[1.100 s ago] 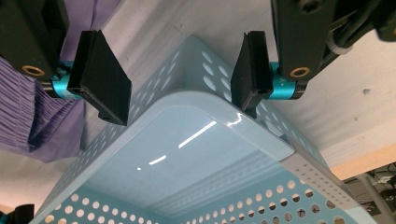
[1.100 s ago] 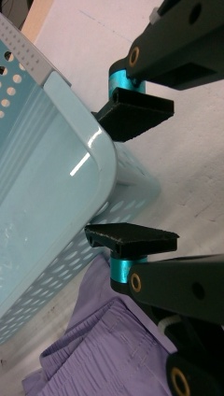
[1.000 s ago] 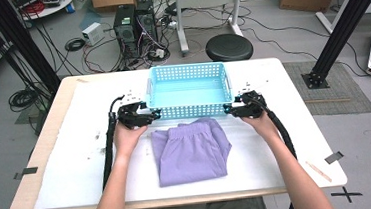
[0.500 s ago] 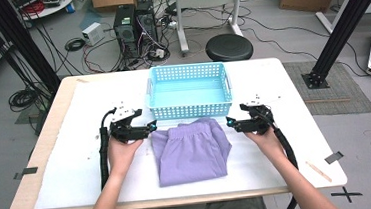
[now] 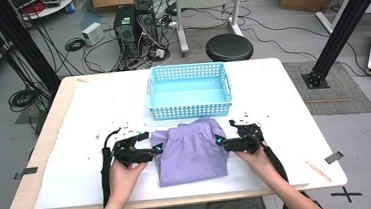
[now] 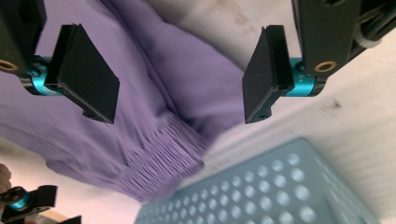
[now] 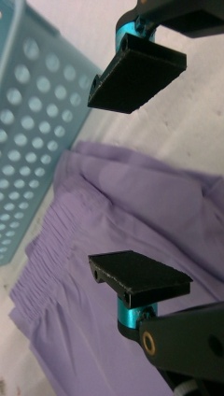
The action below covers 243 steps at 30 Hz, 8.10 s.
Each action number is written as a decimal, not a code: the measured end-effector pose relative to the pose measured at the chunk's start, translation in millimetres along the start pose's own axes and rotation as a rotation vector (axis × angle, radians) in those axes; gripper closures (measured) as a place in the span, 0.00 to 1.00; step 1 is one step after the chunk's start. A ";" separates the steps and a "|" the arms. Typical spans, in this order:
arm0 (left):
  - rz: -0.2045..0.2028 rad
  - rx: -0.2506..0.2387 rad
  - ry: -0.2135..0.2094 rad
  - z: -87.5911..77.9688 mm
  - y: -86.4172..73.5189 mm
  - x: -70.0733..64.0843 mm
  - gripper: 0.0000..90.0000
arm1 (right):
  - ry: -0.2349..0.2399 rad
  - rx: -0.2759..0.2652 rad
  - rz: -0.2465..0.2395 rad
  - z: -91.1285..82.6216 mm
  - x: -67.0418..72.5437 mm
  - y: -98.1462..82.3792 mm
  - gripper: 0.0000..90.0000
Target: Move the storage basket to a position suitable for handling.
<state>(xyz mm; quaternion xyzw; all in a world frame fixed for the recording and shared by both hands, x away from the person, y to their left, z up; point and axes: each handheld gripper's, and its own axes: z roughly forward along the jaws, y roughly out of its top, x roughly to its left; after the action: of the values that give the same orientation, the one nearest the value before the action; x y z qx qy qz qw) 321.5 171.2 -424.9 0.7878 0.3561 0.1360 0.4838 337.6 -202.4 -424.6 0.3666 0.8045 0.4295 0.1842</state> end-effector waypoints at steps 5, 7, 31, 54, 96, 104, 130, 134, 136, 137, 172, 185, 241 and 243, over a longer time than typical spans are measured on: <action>0.005 0.053 0.025 4.1 -5.0 -9.8 0.34 | -0.035 0.035 -0.038 5.6 15.9 -3.3 0.24; 0.005 0.067 0.022 5.3 -5.8 -12.5 0.34 | -0.030 0.054 -0.036 7.4 16.4 -3.9 0.24; -0.081 0.228 0.098 16.9 -13.6 -19.8 0.36 | -0.002 0.237 0.048 23.5 9.7 -9.2 0.35; -0.071 0.182 -0.033 44.2 -4.4 -21.6 0.91 | 0.075 0.220 0.028 16.9 14.3 -12.1 0.94; -0.014 0.093 0.004 29.3 25.4 -11.4 0.39 | -0.001 0.063 0.040 -29.1 -28.0 -9.0 0.42; 0.047 0.030 0.109 33.1 44.8 26.5 0.36 | -0.025 0.012 0.070 -9.5 -66.0 14.0 0.34; 0.015 -0.065 0.086 57.3 43.7 79.7 0.53 | -0.038 0.061 -0.044 44.3 -93.6 31.5 0.57; 0.044 -0.022 0.156 63.1 41.8 79.5 0.45 | -0.048 0.056 -0.047 44.3 -92.2 32.2 0.55; 0.038 -0.016 0.141 67.6 39.5 81.3 0.42 | -0.051 0.057 -0.050 45.8 -90.9 32.1 0.51; 0.046 -0.014 0.150 68.9 39.4 81.3 0.42 | -0.058 0.054 -0.053 46.6 -90.4 32.1 0.50; 0.108 0.019 0.136 66.4 39.3 45.5 0.56 | -0.040 0.075 -0.050 19.6 -92.5 15.9 0.54; 0.114 -0.051 0.148 31.1 40.3 21.4 0.33 | -0.073 -0.001 -0.037 -13.4 -64.4 6.9 0.31; -0.119 0.154 -0.002 31.8 -19.5 -61.6 0.41 | -0.025 0.202 0.178 -30.8 14.0 -48.3 0.28; -0.136 0.151 -0.015 32.6 -19.1 -60.7 0.42 | -0.008 0.197 0.184 -30.6 14.9 -48.3 0.29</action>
<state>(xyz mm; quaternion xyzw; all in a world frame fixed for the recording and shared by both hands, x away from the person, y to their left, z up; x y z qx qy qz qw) 288.5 112.8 -449.5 0.7971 0.4143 0.0700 0.4337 288.1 -225.8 -447.0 0.4570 0.8049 0.3621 0.1104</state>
